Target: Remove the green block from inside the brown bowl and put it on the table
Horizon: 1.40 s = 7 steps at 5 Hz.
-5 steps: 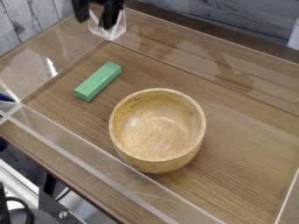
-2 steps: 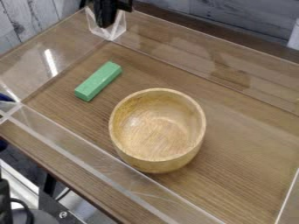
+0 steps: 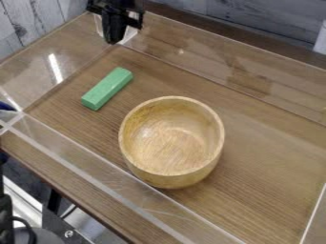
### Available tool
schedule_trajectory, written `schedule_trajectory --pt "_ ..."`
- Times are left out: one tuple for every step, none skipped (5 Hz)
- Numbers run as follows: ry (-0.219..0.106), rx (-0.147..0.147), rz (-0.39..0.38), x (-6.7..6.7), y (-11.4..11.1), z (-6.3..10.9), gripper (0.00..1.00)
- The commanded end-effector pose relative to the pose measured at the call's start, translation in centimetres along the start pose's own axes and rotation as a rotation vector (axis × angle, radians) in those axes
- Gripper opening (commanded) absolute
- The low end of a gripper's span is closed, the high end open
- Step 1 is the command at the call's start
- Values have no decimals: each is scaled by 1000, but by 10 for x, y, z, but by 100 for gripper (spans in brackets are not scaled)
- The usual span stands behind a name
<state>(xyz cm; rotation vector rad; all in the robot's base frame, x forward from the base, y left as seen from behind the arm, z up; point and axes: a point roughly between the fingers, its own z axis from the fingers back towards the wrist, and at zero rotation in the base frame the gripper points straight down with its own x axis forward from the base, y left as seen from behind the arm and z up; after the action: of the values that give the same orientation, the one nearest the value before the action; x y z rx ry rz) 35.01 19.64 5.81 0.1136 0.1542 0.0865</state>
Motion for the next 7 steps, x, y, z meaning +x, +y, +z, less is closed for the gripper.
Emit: schedule_trajectory --pt "-56 56 -30 6 11 13 0" --pt "-29 58 -28 12 7 4 0" --pt "-9 58 -21 16 4 -1 0" --pt "5 59 -11 17 1 -1 0" --pt "36 25 7 17 0 4 0" --pt "66 -9 23 17 -2 7 0" --pt "47 -18 53 16 -5 5 0"
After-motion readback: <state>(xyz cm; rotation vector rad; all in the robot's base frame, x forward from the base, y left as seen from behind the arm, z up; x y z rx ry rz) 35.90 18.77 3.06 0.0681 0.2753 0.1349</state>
